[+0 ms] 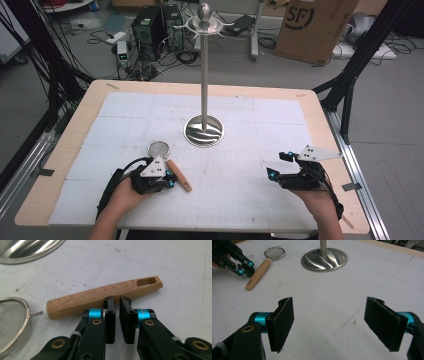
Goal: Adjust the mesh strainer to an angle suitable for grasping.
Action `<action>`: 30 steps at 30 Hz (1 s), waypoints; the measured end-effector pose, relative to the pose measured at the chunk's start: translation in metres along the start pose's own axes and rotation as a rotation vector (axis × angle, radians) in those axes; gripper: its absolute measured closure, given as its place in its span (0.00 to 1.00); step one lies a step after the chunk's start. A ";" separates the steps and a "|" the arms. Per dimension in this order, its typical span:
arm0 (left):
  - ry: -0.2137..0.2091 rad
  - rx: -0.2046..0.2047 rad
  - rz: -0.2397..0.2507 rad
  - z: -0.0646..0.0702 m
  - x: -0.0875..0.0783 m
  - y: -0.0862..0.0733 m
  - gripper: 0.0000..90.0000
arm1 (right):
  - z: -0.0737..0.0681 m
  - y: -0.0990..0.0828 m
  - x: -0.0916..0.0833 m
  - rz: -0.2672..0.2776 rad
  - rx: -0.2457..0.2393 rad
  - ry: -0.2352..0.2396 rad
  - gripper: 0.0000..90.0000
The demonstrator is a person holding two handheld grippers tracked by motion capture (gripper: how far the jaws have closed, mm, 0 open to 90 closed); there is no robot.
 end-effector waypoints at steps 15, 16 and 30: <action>0.053 -0.006 0.001 -0.017 0.028 0.020 0.92 | 0.001 -0.001 0.000 -0.001 0.005 -0.003 0.26; 0.054 -0.012 0.005 -0.018 0.029 0.021 0.92 | 0.001 -0.001 0.000 -0.002 0.005 -0.004 0.26; 0.103 -0.043 0.058 -0.032 0.022 0.032 0.78 | 0.001 -0.003 0.002 -0.008 0.007 0.004 0.26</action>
Point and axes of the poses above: each handheld gripper's, and its own axes: x roughly forward along the jaws, y roughly out of its top, z roughly to its right, the point moved 7 cm from there along x, roughly forward along the jaws, and after that the axes turned 12 degrees about z, right-handed, at the moved point
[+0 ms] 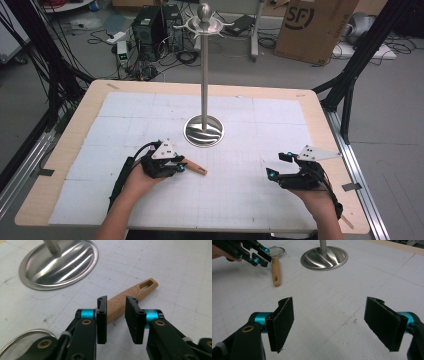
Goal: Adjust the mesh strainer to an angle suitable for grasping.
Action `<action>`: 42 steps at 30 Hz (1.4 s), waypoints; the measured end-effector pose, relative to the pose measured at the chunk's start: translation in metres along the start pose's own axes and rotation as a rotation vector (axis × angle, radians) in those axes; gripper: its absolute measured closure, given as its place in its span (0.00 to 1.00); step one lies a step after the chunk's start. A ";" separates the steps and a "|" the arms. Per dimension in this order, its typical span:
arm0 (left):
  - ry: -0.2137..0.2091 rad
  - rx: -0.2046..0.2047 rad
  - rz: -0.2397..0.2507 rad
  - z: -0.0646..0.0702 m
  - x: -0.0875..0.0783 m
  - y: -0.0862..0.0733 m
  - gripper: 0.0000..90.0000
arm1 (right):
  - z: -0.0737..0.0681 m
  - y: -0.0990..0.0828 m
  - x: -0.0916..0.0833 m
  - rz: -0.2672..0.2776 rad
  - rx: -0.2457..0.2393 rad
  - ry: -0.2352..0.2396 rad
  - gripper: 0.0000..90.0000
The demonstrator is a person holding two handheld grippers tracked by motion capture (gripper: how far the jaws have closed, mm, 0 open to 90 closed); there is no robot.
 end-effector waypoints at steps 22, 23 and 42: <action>0.151 -0.031 0.010 -0.045 0.001 0.006 0.72 | -0.001 -0.005 0.005 -0.021 0.012 0.010 0.26; 0.156 -0.031 0.009 -0.046 0.003 0.005 0.73 | -0.001 -0.005 0.005 -0.024 0.011 0.007 0.26; 0.184 -0.027 -0.136 -0.042 0.008 -0.016 0.99 | -0.002 -0.009 0.009 -0.040 0.014 0.017 0.26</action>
Point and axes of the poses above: each handheld gripper's, and its own axes: x roughly forward along the jaws, y roughly out of its top, z roughly to its right, the point moved 7 cm from there along x, roughly forward along the jaws, and after that the axes turned 12 degrees about z, right-handed, at the moved point
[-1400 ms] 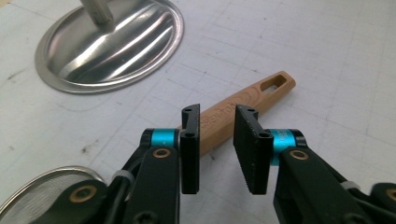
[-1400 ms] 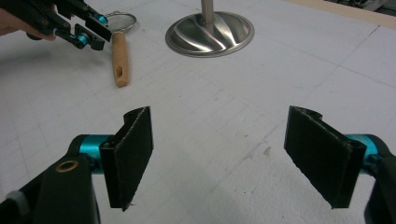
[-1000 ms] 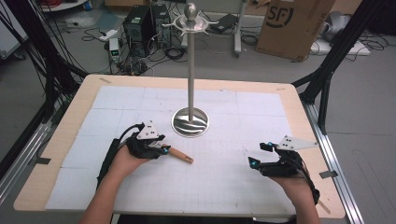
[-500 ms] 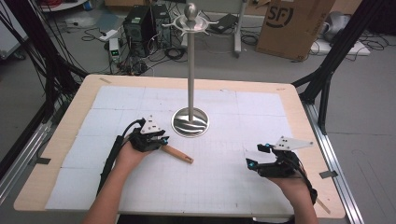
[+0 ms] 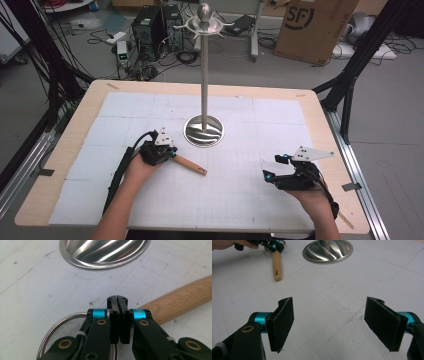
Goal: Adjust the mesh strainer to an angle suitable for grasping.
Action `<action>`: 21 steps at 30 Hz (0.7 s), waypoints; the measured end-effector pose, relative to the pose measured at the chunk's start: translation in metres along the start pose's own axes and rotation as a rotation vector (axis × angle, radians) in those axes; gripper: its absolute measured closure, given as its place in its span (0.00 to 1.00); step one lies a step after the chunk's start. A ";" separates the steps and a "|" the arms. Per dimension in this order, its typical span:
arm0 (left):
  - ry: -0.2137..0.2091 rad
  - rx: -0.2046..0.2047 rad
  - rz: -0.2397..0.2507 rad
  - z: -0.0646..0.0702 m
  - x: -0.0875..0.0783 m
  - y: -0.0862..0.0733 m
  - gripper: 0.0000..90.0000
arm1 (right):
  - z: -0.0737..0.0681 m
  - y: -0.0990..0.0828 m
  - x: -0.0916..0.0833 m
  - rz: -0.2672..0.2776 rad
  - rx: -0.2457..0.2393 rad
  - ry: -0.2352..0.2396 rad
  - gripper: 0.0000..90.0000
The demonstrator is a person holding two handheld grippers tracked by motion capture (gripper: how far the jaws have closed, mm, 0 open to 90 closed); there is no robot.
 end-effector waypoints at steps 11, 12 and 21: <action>-0.023 -0.006 0.014 0.016 -0.017 -0.009 0.99 | 0.000 0.001 -0.002 0.007 -0.001 0.001 0.26; -0.023 -0.010 0.022 0.018 -0.019 -0.009 0.99 | 0.000 0.001 -0.002 0.006 0.001 0.000 0.26; -0.036 -0.073 0.068 0.031 -0.037 -0.023 0.99 | 0.000 0.001 -0.001 0.002 -0.004 0.002 0.26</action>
Point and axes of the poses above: each handheld gripper's, and its own axes: x roughly forward along the jaws, y roughly out of its top, z roughly to its right, the point moved 7 cm from there along x, roughly forward along the jaws, and after that the axes turned 12 degrees about z, right-handed, at the moved point
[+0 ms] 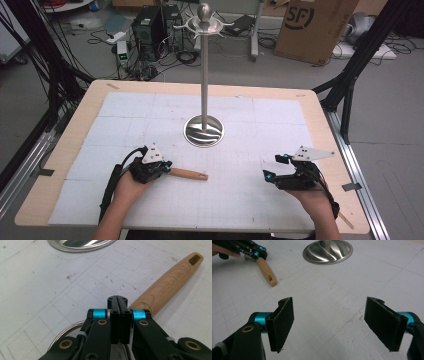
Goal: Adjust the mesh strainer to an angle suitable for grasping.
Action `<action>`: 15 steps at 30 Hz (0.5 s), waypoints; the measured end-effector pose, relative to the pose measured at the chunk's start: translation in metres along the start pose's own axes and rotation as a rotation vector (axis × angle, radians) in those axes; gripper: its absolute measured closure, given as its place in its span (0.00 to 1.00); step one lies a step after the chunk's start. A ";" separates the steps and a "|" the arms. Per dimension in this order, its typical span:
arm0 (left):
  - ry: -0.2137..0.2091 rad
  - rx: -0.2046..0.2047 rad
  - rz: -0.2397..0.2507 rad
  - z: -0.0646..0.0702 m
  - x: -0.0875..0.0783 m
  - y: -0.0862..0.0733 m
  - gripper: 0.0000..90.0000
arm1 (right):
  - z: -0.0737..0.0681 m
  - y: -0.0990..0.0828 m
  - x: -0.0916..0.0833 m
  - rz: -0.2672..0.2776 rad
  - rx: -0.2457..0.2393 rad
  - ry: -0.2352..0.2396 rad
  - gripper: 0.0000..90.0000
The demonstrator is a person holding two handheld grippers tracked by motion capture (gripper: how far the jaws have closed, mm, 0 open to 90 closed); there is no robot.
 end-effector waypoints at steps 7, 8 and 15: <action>-0.003 -0.006 0.002 0.003 -0.010 -0.004 0.97 | -0.002 0.000 0.001 -0.004 0.000 0.005 0.26; -0.003 -0.006 0.004 0.002 -0.011 -0.003 0.95 | -0.002 0.000 0.001 -0.005 -0.001 0.004 0.26; -0.029 0.008 0.065 0.004 -0.017 0.012 0.84 | -0.001 -0.001 0.001 -0.005 0.004 -0.001 0.26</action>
Point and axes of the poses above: each handheld gripper's, and its own axes: x roughly forward along the jaws, y roughly out of its top, z roughly to its right, the point moved 7 cm from there along x, roughly forward along the jaws, and after that the axes turned 12 degrees about z, right-handed, at the moved point
